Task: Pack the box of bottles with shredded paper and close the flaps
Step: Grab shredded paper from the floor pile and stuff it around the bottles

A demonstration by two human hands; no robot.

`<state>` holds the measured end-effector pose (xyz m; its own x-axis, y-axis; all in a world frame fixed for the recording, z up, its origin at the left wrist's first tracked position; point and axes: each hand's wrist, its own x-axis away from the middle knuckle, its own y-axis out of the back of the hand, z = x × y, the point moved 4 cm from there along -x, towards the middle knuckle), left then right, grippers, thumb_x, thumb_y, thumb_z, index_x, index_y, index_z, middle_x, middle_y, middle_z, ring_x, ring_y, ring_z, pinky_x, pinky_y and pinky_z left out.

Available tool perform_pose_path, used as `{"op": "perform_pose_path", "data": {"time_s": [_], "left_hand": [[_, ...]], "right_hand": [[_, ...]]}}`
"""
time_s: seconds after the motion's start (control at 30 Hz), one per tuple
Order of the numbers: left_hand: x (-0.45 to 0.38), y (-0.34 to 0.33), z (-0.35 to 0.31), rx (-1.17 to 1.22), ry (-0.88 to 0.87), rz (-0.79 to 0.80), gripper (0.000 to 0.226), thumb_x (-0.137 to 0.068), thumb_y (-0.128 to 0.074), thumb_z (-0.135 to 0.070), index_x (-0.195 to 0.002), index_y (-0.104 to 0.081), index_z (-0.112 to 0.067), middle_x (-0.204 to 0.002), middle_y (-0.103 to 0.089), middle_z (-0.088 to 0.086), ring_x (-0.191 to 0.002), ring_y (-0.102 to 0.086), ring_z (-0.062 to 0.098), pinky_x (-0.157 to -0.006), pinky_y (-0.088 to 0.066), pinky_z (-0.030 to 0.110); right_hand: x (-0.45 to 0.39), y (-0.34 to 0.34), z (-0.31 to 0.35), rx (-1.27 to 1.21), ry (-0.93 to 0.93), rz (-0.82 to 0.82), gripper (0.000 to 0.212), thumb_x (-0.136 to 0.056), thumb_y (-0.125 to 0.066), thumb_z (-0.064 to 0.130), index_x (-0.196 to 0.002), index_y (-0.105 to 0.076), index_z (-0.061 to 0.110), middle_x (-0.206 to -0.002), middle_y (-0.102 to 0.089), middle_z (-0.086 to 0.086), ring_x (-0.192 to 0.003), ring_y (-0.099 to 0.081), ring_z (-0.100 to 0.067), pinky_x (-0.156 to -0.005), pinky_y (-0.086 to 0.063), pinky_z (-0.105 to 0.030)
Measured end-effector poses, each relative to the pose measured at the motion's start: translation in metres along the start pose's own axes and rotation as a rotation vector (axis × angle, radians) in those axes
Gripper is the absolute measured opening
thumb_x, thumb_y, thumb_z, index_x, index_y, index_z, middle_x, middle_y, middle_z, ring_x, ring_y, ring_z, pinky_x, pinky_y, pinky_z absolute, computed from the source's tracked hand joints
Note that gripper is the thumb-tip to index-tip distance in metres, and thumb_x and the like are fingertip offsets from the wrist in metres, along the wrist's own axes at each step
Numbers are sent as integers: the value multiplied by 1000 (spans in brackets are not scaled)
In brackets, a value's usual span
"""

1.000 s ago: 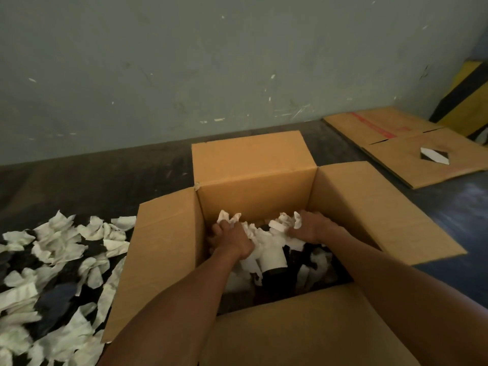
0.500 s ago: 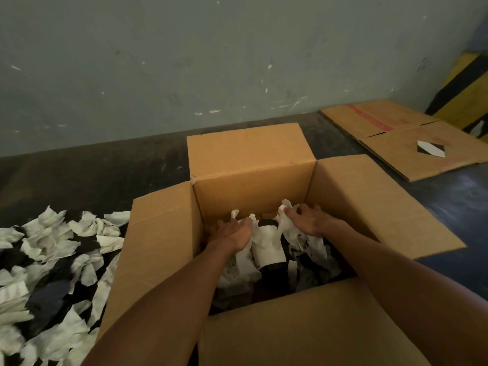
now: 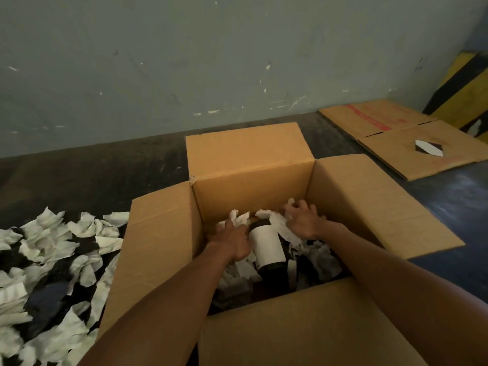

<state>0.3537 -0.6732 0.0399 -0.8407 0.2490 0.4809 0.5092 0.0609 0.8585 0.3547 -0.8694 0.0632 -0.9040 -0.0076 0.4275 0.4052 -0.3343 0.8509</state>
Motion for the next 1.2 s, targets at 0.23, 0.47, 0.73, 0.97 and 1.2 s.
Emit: {"op": "perform_pose_path", "data": {"time_s": [0.23, 0.47, 0.73, 0.97, 1.2], "left_hand": [[-8, -23, 10, -118, 84, 151, 70, -99, -39, -41, -156, 1, -31, -160, 26, 10, -143, 27, 43, -118, -1, 60], [5, 6, 6, -27, -17, 83, 50, -93, -53, -39, -136, -44, -15, -143, -40, 13, -124, -44, 33, -100, -43, 42], [19, -26, 14, 207, 213, 606, 42, -91, -63, -34, -124, -59, -10, -108, -66, 8, -97, -67, 25, -87, -57, 42], [39, -34, 3, 243, 155, 609, 45, -93, -58, -34, -133, -54, -15, -122, -60, 11, -95, -61, 26, -81, -54, 39], [46, 20, 1, 279, -20, 84, 40, -100, -40, -29, -130, -56, -8, -124, -62, 12, -107, -63, 28, -79, -52, 34]], "right_hand": [[-10, -13, -19, 239, -71, 114, 60, -98, -45, 30, -152, -20, 25, -153, -26, -19, -135, -35, -38, -110, -35, -47], [15, -1, -8, 382, -19, 256, 54, -90, -58, 42, -138, -46, 19, -139, -48, -9, -119, -51, -29, -97, -46, -42], [41, -2, -3, 490, -46, 478, 39, -92, -55, 17, -130, -56, 7, -117, -59, -5, -84, -61, -19, -77, -57, -33], [54, -29, 0, 471, -37, 572, 45, -95, -52, 30, -139, -50, 20, -143, -49, -5, -125, -50, -25, -102, -41, -35], [57, 25, 16, 158, -125, -9, 46, -97, -43, 34, -139, -45, 15, -137, -51, -13, -111, -57, -27, -86, -51, -36]]}}
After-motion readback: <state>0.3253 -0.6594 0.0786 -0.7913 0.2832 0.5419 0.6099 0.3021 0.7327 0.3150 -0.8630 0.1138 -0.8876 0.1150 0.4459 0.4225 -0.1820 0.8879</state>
